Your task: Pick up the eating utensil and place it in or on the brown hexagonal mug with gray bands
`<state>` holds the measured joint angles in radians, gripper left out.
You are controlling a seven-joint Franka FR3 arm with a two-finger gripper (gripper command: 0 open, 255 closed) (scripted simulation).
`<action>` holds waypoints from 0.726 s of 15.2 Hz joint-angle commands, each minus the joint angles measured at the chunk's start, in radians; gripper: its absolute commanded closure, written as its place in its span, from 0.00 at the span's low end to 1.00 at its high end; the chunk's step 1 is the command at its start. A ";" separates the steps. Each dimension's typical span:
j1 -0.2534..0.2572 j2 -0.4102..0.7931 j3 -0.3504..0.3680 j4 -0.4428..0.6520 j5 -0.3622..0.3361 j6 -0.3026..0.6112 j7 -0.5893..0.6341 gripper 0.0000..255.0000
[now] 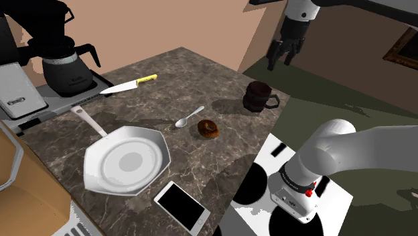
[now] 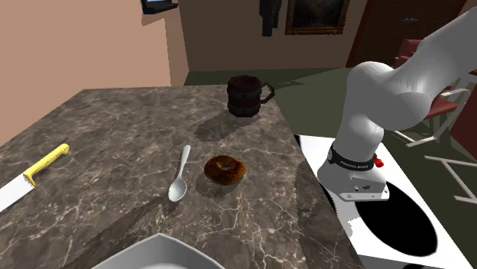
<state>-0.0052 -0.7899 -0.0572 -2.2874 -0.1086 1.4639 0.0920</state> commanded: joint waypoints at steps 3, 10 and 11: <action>-0.012 -0.006 0.032 -0.052 0.044 0.044 0.097 0.00; -0.042 0.031 0.155 -0.191 0.202 0.233 0.421 0.00; -0.045 0.044 0.173 -0.205 0.224 0.265 0.466 0.00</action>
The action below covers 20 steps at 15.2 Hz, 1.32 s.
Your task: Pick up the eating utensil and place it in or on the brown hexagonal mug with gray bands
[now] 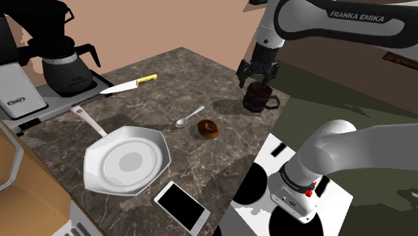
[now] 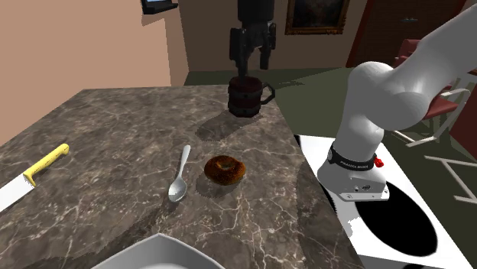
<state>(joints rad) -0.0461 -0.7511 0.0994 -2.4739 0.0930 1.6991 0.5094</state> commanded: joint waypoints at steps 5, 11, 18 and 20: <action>-0.020 0.101 0.110 -0.062 0.126 0.200 0.264 0.00; -0.047 0.278 0.221 -0.057 0.216 0.424 0.512 0.00; -0.099 0.545 0.332 0.023 0.232 0.682 0.812 0.00; -0.108 0.597 0.346 0.044 0.219 0.725 0.871 0.00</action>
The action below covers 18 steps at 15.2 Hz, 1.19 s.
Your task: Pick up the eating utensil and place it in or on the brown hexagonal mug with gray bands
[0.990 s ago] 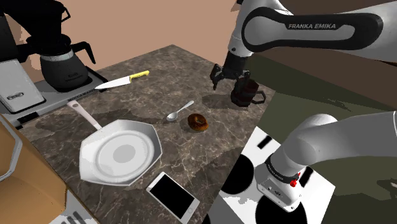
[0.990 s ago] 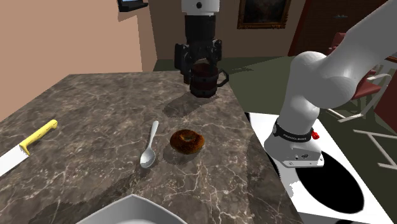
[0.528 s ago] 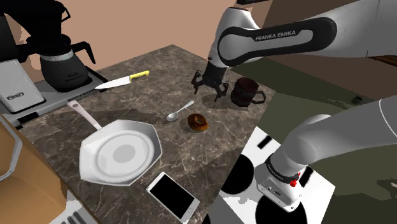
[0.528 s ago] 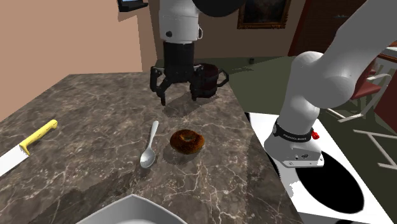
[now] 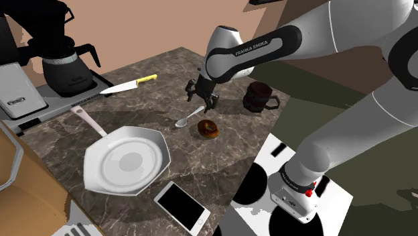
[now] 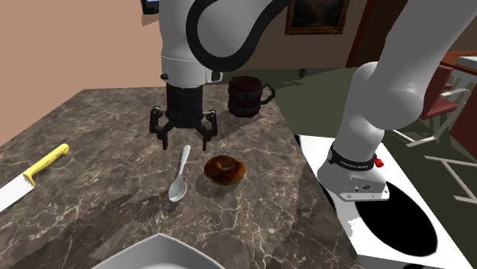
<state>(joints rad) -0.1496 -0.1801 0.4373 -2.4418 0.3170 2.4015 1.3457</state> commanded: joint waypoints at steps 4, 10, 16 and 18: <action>-0.002 0.075 0.019 0.000 -0.017 0.083 0.045 0.00; -0.001 0.122 0.027 -0.007 -0.033 0.137 0.057 0.00; -0.001 0.122 0.027 -0.007 -0.033 0.136 0.057 1.00; -0.001 0.122 0.027 -0.007 -0.033 0.136 0.057 1.00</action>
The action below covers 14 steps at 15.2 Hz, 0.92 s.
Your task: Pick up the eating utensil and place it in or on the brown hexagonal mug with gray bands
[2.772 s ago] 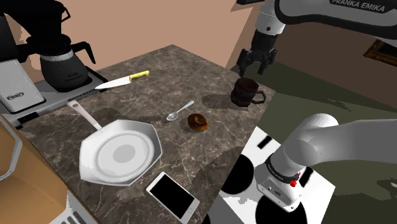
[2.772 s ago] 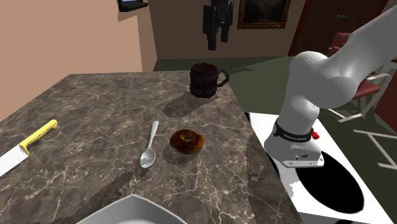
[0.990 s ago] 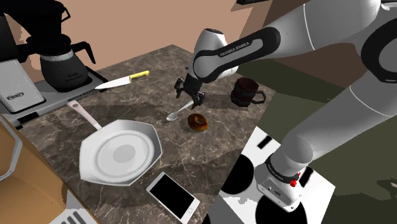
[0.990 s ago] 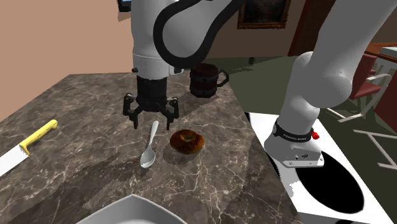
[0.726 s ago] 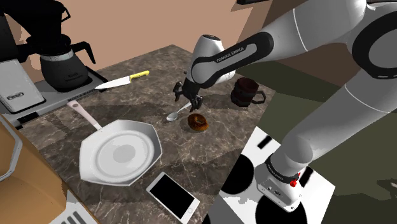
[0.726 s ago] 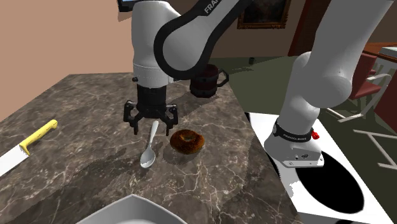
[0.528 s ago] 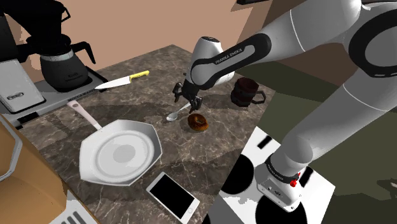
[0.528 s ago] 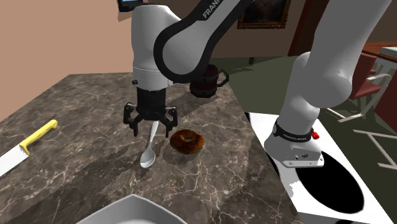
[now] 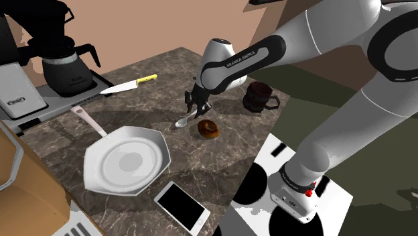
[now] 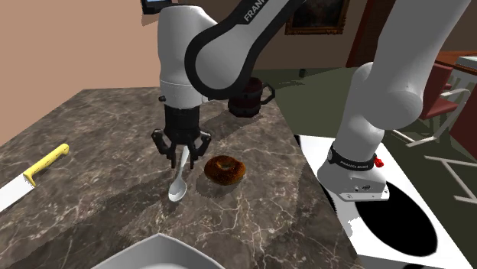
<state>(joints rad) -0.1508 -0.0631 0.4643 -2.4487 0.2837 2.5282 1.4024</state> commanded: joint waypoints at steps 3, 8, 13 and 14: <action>0.000 0.004 0.000 -0.001 0.001 0.010 -0.002 1.00; 0.000 -0.006 -0.001 0.004 0.003 -0.005 -0.001 1.00; -0.001 -0.059 -0.007 0.029 0.014 -0.080 -0.002 1.00; -0.001 -0.068 -0.009 0.035 0.015 -0.095 -0.002 1.00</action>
<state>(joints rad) -0.1511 -0.1216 0.4572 -2.4236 0.2984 2.4521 1.3992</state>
